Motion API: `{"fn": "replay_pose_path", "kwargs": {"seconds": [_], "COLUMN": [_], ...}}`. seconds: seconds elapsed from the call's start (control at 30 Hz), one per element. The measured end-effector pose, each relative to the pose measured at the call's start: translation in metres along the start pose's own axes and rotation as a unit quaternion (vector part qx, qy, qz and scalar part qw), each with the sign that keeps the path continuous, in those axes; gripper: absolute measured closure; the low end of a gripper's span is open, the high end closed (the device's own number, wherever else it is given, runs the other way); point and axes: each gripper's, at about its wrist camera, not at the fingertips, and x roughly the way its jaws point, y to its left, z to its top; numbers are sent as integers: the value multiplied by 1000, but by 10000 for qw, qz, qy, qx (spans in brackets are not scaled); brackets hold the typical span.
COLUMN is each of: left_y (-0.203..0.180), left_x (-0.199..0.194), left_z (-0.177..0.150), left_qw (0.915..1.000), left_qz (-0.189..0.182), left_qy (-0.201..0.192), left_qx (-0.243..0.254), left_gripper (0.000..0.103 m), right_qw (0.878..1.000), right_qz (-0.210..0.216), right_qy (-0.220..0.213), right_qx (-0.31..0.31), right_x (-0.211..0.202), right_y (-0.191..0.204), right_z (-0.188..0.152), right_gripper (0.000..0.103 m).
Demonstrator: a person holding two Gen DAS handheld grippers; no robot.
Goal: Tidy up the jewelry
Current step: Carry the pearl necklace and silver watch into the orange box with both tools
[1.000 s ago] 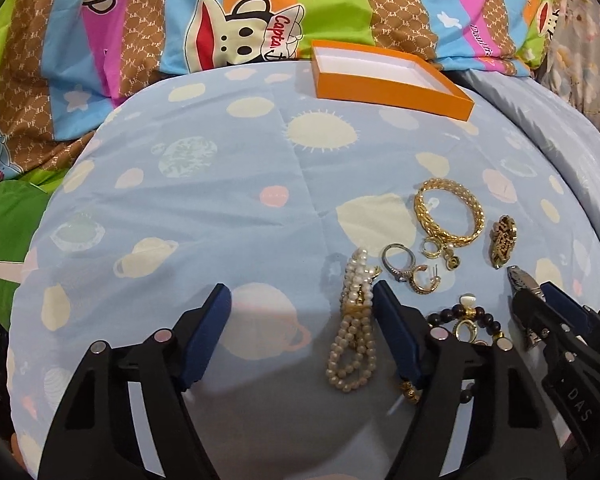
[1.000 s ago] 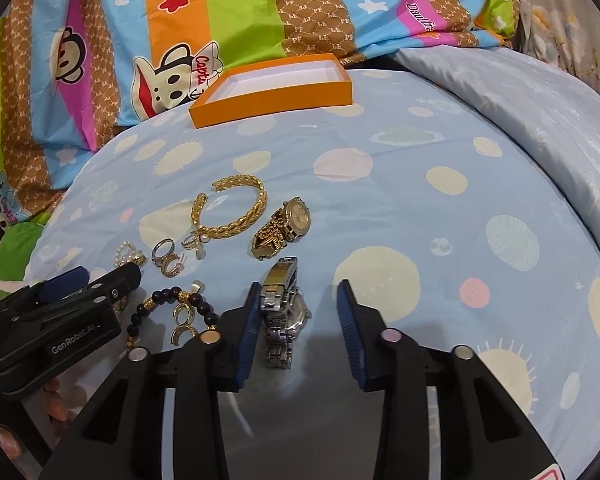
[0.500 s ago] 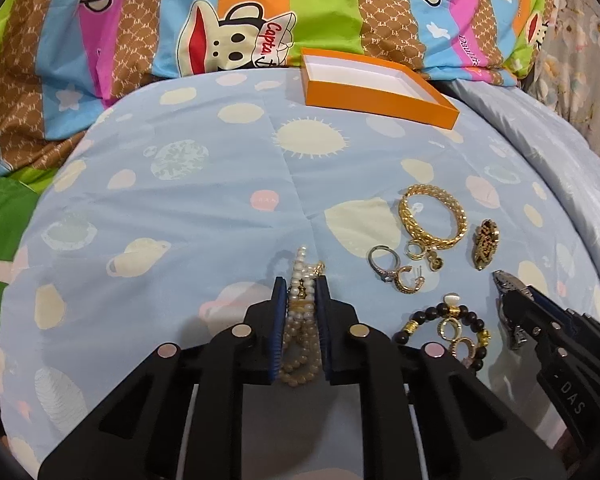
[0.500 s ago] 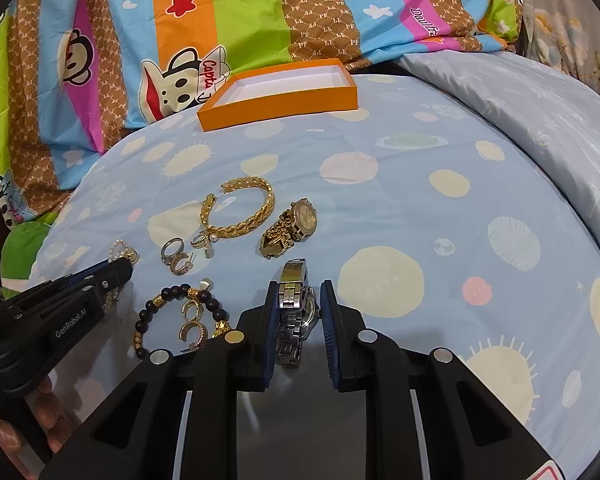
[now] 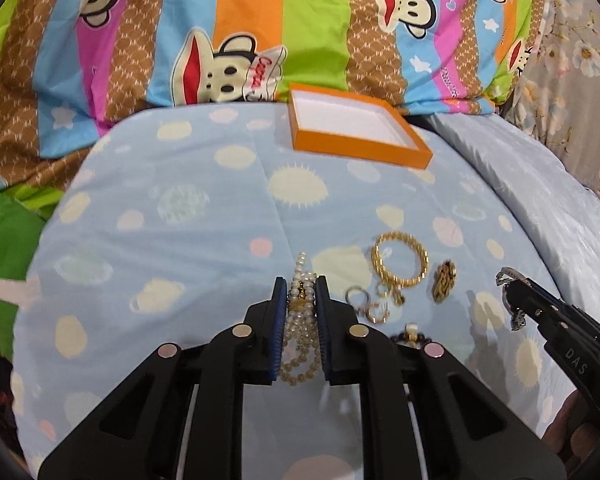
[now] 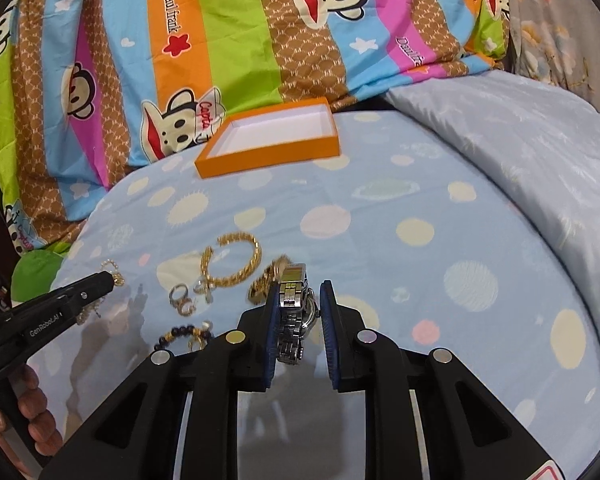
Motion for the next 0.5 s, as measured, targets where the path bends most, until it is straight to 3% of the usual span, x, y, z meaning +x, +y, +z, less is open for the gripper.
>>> {"fn": "replay_pose_path", "kwargs": {"seconds": [0.23,0.5], "left_y": [-4,-23], "left_x": [12,76], "left_z": [60,141], "left_qw": [9990,9974], "left_qz": [144,242], "left_qy": [-368,-598], "left_qx": [230,328], "left_gripper": [89,89], "right_qw": [9993,9976], "right_qz": [240,636], "right_qy": [-209,-195], "right_qx": [-196,-210], "right_x": [21,96], "right_y": [2,12], "right_z": [67,153], "right_gripper": [85,85]}}
